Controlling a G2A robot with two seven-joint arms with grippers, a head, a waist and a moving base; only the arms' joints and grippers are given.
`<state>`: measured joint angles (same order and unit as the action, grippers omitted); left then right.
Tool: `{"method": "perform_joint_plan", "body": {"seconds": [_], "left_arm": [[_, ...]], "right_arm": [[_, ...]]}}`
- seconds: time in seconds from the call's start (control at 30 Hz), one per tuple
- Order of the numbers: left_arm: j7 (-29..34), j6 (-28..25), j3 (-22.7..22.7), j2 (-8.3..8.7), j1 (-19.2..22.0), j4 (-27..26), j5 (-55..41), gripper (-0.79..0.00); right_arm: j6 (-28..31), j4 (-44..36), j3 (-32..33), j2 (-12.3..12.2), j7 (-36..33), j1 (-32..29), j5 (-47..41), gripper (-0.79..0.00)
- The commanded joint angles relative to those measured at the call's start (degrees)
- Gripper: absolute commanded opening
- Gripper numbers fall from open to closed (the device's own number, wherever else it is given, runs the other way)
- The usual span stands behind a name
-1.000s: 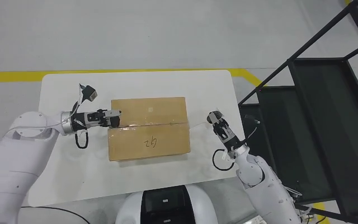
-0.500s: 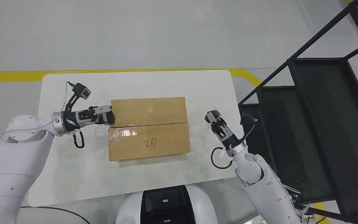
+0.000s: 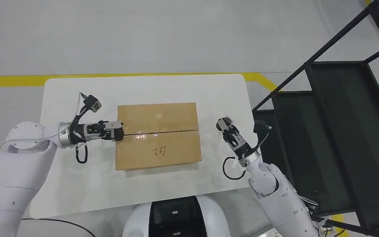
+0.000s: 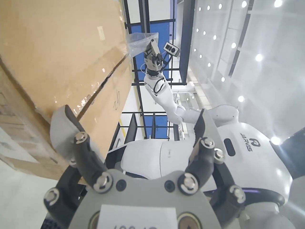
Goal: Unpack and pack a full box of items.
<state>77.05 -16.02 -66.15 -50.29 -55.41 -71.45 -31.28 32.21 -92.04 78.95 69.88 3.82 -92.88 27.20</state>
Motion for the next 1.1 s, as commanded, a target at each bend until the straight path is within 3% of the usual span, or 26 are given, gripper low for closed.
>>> {"method": "perform_joint_plan", "body": {"seconds": [0.0, 0.23, 1.07], "left_arm": [[-1.12, 0.48, 0.74, -0.25, 0.51, 0.18, 0.85, 0.000], [-4.03, 2.31, 2.64, -0.91, 2.05, 0.94, 4.03, 0.000], [-3.99, 2.60, 2.32, -1.28, 1.72, 1.23, 5.57, 0.000]], "right_arm": [[0.01, -0.05, 0.17, 0.00, 0.19, -0.28, 0.01, -0.785], [-0.73, 0.27, 0.86, 0.04, 0.60, -1.05, -0.77, -0.785], [-0.25, -3.91, 1.54, 0.14, -1.14, -1.12, -0.57, -0.785]]}}
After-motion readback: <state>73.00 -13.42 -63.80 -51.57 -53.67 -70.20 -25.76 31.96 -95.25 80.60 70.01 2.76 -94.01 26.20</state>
